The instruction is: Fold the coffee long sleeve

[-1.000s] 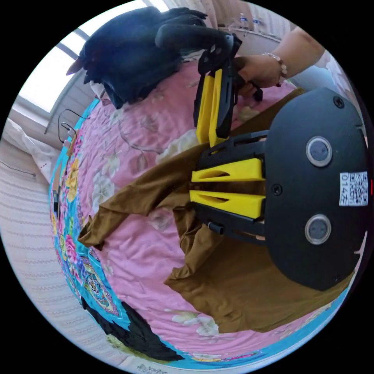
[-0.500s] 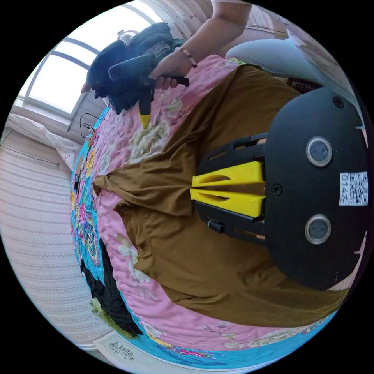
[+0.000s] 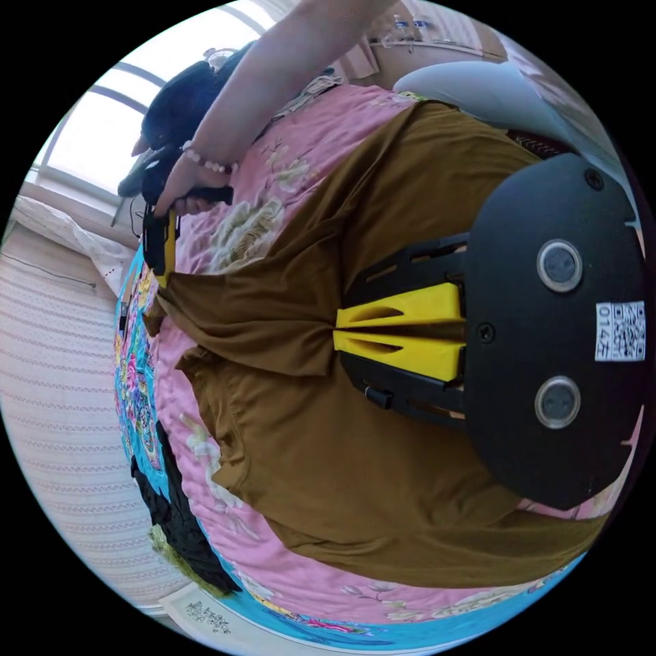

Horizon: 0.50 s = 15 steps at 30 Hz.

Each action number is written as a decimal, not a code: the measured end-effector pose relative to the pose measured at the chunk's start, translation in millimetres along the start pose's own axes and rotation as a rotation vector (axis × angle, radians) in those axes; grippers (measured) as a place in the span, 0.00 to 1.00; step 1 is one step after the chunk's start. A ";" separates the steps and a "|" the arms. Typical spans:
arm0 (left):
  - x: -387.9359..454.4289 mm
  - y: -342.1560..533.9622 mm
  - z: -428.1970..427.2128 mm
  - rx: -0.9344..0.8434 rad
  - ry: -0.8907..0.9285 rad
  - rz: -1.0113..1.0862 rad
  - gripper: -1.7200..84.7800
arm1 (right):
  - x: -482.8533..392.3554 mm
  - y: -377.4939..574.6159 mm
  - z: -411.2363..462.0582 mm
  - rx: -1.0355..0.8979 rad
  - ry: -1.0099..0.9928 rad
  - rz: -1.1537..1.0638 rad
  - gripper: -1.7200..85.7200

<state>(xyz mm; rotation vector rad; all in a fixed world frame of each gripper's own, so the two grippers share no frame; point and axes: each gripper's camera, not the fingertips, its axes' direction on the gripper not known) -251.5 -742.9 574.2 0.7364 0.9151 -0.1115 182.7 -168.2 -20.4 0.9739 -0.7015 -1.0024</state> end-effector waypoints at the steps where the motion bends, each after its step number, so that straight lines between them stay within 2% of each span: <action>1: 5.2 -0.1 3.2 0.006 -0.009 0.013 0.01 | -4.7 17.6 -34.9 0.038 -0.025 -0.047 0.03; 5: 50.9 -14.7 -11.3 0.165 0.037 0.171 0.01 | -29.4 117.6 -182.6 0.161 0.033 -0.176 0.02; 9: 108.3 -50.4 -15.6 0.230 0.156 0.306 0.01 | -47.2 217.3 -294.8 0.212 0.135 -0.105 0.02; 12: 157.5 -75.8 19.5 0.155 0.227 0.395 0.01 | -41.0 282.5 -337.6 0.139 0.219 0.033 0.03; 15: 190.1 -82.9 80.5 -0.038 0.118 0.409 0.01 | -25.7 328.7 -366.8 0.136 0.304 0.130 0.05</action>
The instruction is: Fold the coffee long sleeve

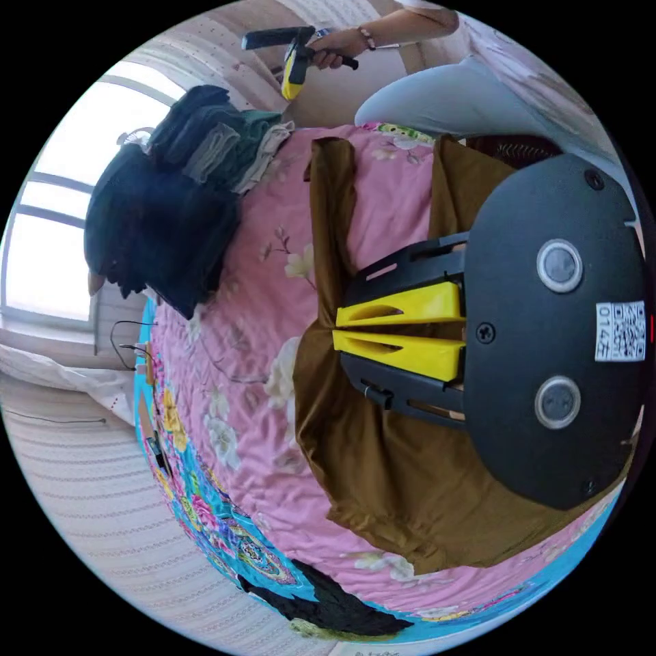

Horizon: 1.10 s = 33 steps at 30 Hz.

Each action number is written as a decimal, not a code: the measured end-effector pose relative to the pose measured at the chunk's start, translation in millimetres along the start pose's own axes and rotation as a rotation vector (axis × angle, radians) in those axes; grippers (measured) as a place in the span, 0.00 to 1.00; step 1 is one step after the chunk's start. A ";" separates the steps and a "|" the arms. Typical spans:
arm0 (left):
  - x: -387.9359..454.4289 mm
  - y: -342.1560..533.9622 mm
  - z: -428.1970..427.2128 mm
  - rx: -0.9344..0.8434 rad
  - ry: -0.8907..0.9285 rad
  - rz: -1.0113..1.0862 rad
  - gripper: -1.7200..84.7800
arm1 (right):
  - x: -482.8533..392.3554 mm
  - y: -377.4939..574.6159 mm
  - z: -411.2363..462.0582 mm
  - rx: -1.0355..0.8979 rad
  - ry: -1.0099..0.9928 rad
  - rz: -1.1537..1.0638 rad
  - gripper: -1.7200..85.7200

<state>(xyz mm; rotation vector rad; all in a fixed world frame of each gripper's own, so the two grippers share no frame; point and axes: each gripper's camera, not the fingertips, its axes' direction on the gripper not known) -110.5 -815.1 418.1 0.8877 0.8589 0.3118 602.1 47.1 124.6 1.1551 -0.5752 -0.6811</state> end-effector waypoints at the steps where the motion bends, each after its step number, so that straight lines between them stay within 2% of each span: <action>1: 6.4 -1.8 13.2 -0.053 -0.030 -0.012 0.01 | 9.9 9.9 -9.6 0.009 0.012 0.022 0.05; 3: 20.2 0.9 11.9 -0.028 -0.080 -0.002 0.01 | 21.3 19.7 -16.7 0.009 0.023 0.026 0.07; 5: 49.3 3.4 0.2 0.033 -0.121 0.039 0.01 | 32.1 23.6 -7.7 -0.070 0.058 0.033 0.10; 8: 106.6 -2.4 4.4 0.076 -0.030 0.155 0.03 | 33.1 19.7 12.2 -0.144 0.074 0.003 0.12; 11: 166.4 -14.8 38.3 0.084 0.018 0.231 0.06 | 32.9 17.6 28.3 -0.205 0.017 0.000 0.08; 12: 175.3 -17.2 48.8 0.075 0.034 0.234 0.07 | 29.9 18.6 29.5 -0.214 -0.018 -0.013 0.07; 14: 200.3 -22.3 101.8 -0.067 0.082 0.253 0.06 | 10.6 26.6 26.4 -0.250 -0.091 -0.101 0.07; 16: 206.7 -15.3 129.6 -0.144 0.073 0.257 0.04 | 1.6 33.6 15.2 -0.269 -0.073 -0.137 0.07; 20: 194.4 6.5 115.1 -0.104 0.100 0.222 0.01 | 8.7 44.5 -25.1 -0.201 -0.048 -0.124 0.09; 26: 174.6 41.7 114.4 -0.113 0.102 0.125 0.01 | 22.8 27.2 -26.7 -0.159 0.006 -0.075 0.14; 28: 174.3 45.3 114.9 -0.103 0.113 0.100 0.01 | 28.3 19.8 -14.4 -0.173 -0.044 -0.067 0.12; 30: 177.0 45.8 114.8 -0.100 0.109 0.093 0.01 | 33.9 18.2 3.8 -0.310 -0.136 -0.072 0.05; 33: 185.7 41.3 97.1 -0.016 0.133 0.104 0.01 | 38.9 32.2 -40.3 -0.208 -0.073 -0.026 0.03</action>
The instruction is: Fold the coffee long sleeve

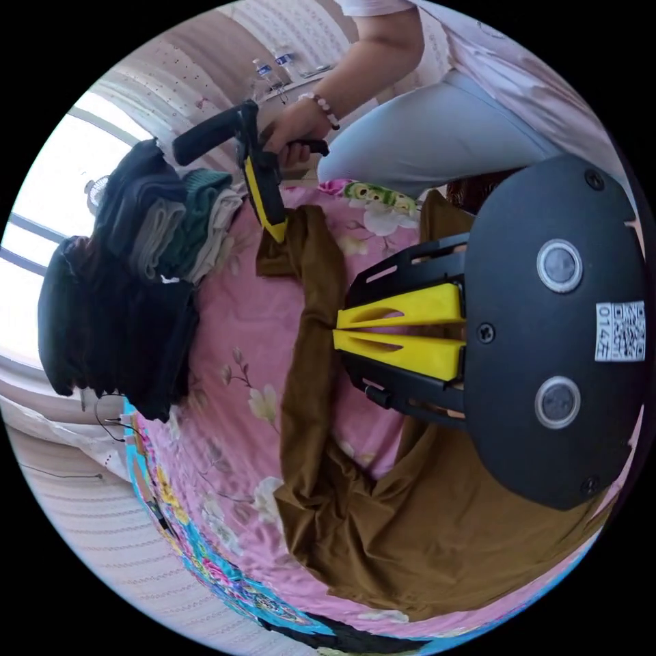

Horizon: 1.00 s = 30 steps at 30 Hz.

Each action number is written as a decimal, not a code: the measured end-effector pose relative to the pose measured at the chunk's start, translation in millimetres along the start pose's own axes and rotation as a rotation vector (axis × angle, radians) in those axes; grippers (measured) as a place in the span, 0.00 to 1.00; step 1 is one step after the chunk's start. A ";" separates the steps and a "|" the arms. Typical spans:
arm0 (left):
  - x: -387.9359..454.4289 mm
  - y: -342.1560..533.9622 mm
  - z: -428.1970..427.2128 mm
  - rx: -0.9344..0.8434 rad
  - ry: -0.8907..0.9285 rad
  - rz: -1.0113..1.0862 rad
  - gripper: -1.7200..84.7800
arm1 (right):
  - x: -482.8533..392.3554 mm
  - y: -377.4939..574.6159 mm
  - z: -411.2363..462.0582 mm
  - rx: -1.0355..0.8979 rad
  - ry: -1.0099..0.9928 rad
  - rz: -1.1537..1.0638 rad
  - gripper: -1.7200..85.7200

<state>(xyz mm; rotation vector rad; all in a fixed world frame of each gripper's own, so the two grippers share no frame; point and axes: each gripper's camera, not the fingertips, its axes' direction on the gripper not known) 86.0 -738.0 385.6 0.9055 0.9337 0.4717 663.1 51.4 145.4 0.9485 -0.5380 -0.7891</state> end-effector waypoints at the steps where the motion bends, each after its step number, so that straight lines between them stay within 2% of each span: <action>1: 7.4 -5.9 -10.6 0.070 0.036 0.027 0.01 | -0.3 14.9 -30.9 0.072 0.016 0.030 0.03; 2: 17.6 -16.0 -16.7 0.111 0.072 0.067 0.01 | -0.9 32.4 -62.9 0.154 0.059 0.069 0.03; 5: 46.0 -45.2 -10.1 0.075 0.034 0.145 0.01 | 10.4 72.2 -114.0 0.248 0.264 0.245 0.03; 10: 52.9 -44.4 -14.0 0.076 0.076 0.124 0.01 | 36.2 94.3 -116.4 0.240 0.258 0.344 0.03; 16: 40.2 -32.2 -18.0 0.025 0.013 0.093 0.01 | 33.4 100.7 -113.2 0.308 0.257 0.315 0.05; 20: 39.1 -57.2 -27.0 0.066 -0.082 0.124 0.04 | 14.9 97.3 -94.3 0.201 0.326 0.155 0.08; 23: 33.9 -77.4 -5.8 -0.013 -0.125 0.135 0.07 | 6.7 89.1 -69.3 0.118 0.337 0.061 0.10; 26: 33.9 -85.9 31.0 -0.149 -0.121 0.147 0.07 | 24.4 75.4 -35.3 -0.030 0.371 0.094 0.09; 30: 41.0 -86.3 13.5 -0.127 -0.108 0.175 0.02 | 24.3 74.9 -60.3 -0.021 0.336 0.131 0.04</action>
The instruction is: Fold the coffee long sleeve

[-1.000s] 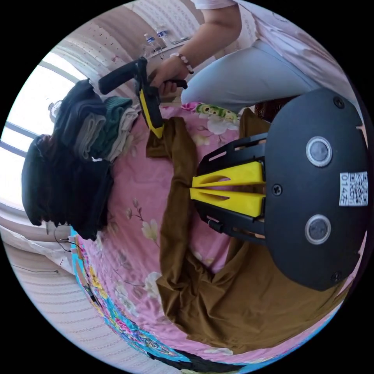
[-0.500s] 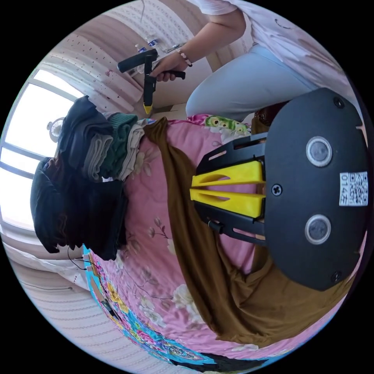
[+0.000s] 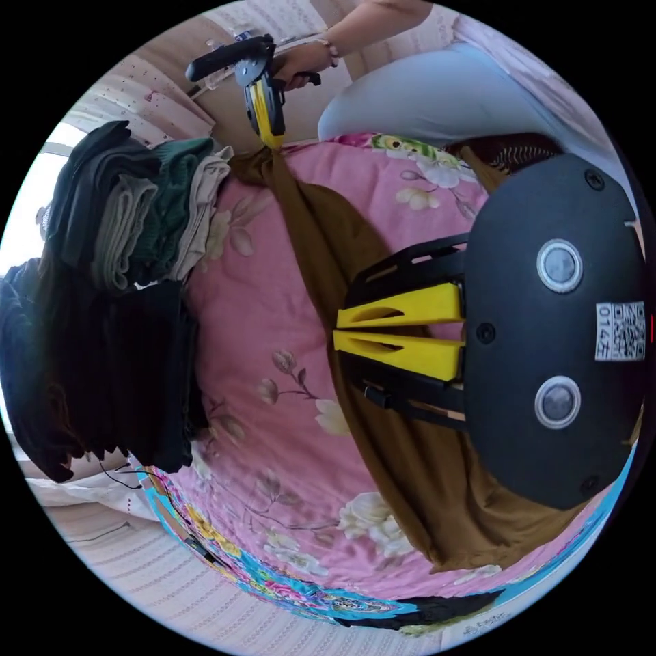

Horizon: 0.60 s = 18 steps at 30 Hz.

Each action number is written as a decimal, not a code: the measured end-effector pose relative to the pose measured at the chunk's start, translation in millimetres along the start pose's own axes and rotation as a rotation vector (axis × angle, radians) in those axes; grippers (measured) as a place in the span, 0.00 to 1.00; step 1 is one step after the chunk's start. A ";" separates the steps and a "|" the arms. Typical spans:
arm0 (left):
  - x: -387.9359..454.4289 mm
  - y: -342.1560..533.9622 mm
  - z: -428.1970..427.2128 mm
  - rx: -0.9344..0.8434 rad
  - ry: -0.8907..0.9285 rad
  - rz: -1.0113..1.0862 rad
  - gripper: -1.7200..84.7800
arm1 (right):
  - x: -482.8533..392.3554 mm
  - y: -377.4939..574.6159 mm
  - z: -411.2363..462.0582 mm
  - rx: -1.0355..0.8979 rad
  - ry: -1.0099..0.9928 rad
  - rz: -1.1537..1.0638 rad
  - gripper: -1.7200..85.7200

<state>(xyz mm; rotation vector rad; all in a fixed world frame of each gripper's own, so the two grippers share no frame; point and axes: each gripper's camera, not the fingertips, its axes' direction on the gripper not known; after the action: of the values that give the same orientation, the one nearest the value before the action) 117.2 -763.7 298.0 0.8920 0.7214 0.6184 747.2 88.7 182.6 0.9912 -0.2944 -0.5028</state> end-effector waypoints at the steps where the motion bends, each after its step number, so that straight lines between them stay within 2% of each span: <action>1: 2.7 2.8 -15.5 0.036 -0.013 0.015 0.01 | 0.2 3.3 -18.2 0.032 -0.035 0.003 0.03; 6: 1.4 9.0 -77.1 0.174 -0.035 0.031 0.01 | -0.3 2.7 -73.2 0.153 -0.130 -0.003 0.02; 8: -6.5 4.3 -91.3 0.200 -0.033 0.013 0.01 | 3.9 -11.9 -71.6 0.163 -0.096 -0.008 0.02; 13: -25.1 -19.7 -63.8 0.046 0.052 -0.068 0.01 | 42.0 -48.9 6.0 -0.011 -0.125 0.099 0.02; 15: -26.0 -25.2 -52.8 -0.009 0.035 -0.063 0.01 | 49.6 -53.4 27.7 -0.014 -0.112 0.145 0.01; 18: -30.3 -22.9 -70.5 0.008 0.023 -0.061 0.02 | 53.6 -53.0 39.4 0.022 -0.171 0.184 0.01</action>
<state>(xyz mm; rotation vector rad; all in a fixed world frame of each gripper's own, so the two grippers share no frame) 48.4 -764.3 257.1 0.8689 0.7696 0.5729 760.4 8.2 158.6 0.9336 -0.5408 -0.4174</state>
